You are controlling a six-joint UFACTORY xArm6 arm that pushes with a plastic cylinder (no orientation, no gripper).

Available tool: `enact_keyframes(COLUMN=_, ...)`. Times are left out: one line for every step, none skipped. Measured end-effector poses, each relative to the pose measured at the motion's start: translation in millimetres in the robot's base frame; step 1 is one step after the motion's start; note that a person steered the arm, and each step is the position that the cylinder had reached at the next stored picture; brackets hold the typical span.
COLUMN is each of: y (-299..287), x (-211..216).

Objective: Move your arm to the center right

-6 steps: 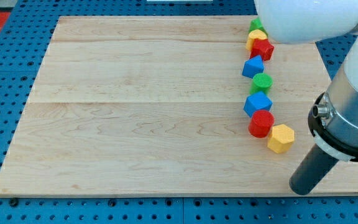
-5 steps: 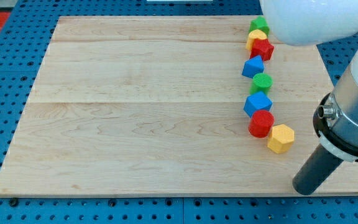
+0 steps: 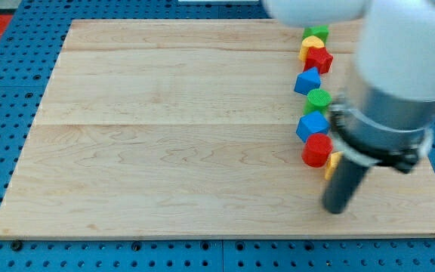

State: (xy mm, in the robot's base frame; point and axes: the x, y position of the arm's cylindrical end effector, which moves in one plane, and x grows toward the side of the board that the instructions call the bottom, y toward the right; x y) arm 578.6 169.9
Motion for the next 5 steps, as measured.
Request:
enact_keyframes(y=64.2, x=-27.2)
enact_keyframes(y=107.7, x=-42.0)
enact_keyframes(y=118.2, x=-85.6)
enact_keyframes(y=64.5, x=-163.0)
enact_keyframes(y=54.6, x=-212.3)
